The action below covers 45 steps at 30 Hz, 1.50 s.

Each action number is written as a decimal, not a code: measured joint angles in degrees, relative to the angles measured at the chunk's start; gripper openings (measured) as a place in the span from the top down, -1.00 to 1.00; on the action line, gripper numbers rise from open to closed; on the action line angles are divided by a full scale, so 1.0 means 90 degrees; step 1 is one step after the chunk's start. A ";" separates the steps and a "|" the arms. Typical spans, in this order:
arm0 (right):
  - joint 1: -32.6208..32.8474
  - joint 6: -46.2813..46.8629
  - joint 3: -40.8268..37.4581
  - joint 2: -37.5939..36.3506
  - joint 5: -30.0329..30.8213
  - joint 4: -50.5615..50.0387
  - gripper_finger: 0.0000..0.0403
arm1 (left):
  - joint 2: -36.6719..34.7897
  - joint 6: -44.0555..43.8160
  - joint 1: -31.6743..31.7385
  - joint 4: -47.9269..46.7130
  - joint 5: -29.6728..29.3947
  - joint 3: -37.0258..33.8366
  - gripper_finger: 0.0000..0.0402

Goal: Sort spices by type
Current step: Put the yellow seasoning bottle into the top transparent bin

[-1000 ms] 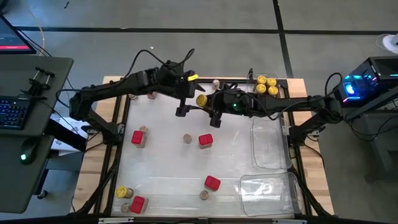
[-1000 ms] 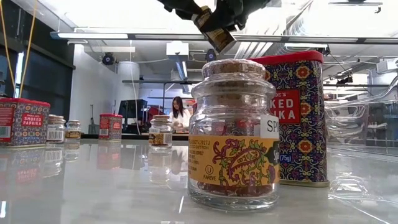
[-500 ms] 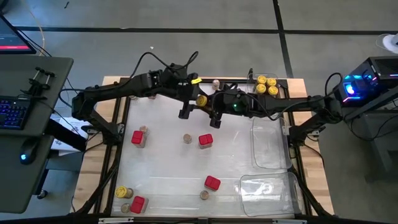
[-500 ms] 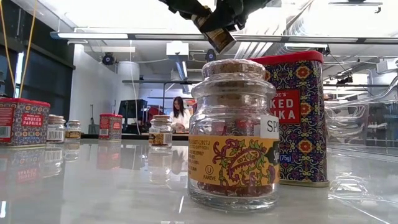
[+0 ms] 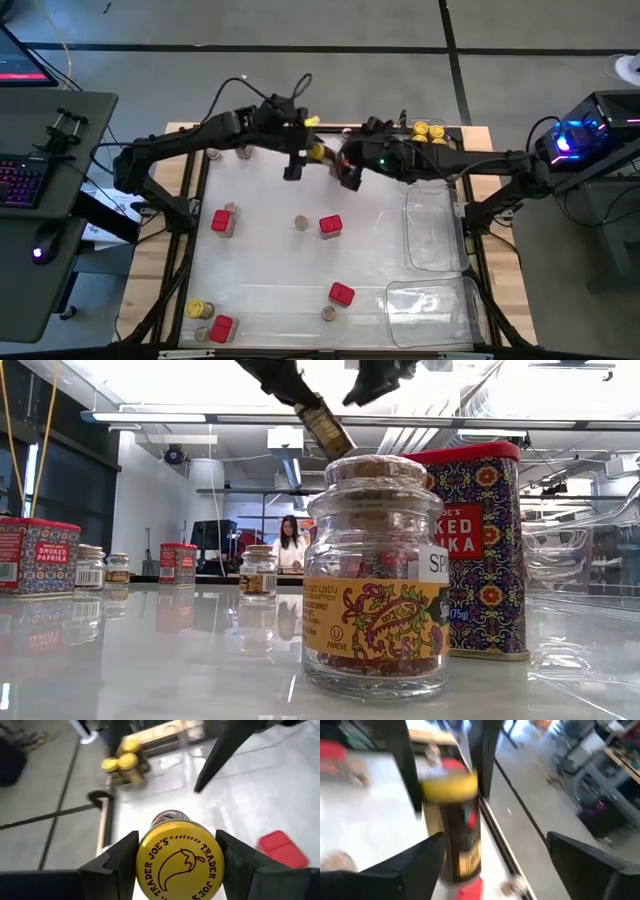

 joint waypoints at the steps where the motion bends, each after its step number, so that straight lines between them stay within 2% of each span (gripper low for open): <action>1: -0.0028 0.0015 0.0075 0.0009 0.0013 -0.0245 -0.62 | -0.0055 -0.0002 0.0081 -0.0053 -0.0069 0.0005 0.06; 5: -0.0161 0.0321 0.0261 0.0004 0.0002 -0.0743 -0.58 | -0.0071 -0.0013 0.0361 -0.0455 -0.0526 0.0030 0.06; 9: -0.0327 0.0683 0.0257 0.0016 -0.0035 -0.0945 -0.58 | 0.0194 -0.0302 0.0505 -0.1761 -0.1044 0.0022 0.06; 13: -0.0507 0.0976 0.0257 0.0013 -0.0259 -0.0958 -0.58 | 0.0693 -0.1000 0.0583 -0.2978 -0.0769 -0.0148 0.06; 17: -0.0638 0.1029 0.0252 0.0015 -0.0299 -0.0930 -0.58 | 0.1351 -0.1145 0.0538 -0.2932 -0.0373 -0.0572 0.06; 21: -0.0686 0.1115 0.0248 0.0015 -0.0310 -0.0924 -0.58 | 0.1921 -0.1195 0.0476 -0.2766 -0.0162 -0.0596 0.04; 26: -0.0676 0.1132 0.0247 0.0015 -0.0365 -0.0929 -0.58 | 0.2075 -0.1211 0.0462 -0.2299 -0.0210 -0.0600 -0.24; 29: -0.0674 0.1169 0.0247 0.0015 -0.0383 -0.0937 -0.58 | 0.1982 -0.1450 0.0464 -0.2070 -0.0271 -0.0648 -0.30; 38: -0.0708 0.1142 0.0247 0.0015 -0.0458 -0.0915 -0.58 | 0.1075 -0.1778 0.0464 -0.1935 -0.0257 -0.0620 -0.31; 41: -0.0720 0.1362 0.0245 0.0015 -0.0837 -0.0708 -0.58 | 0.0770 -0.1860 0.0516 -0.2001 -0.0241 -0.0611 -0.32; 45: -0.0718 0.1708 0.0247 0.0215 -0.1730 -0.0271 -0.58 | 0.0046 -0.2059 0.0725 -0.2095 -0.0198 -0.0620 -0.32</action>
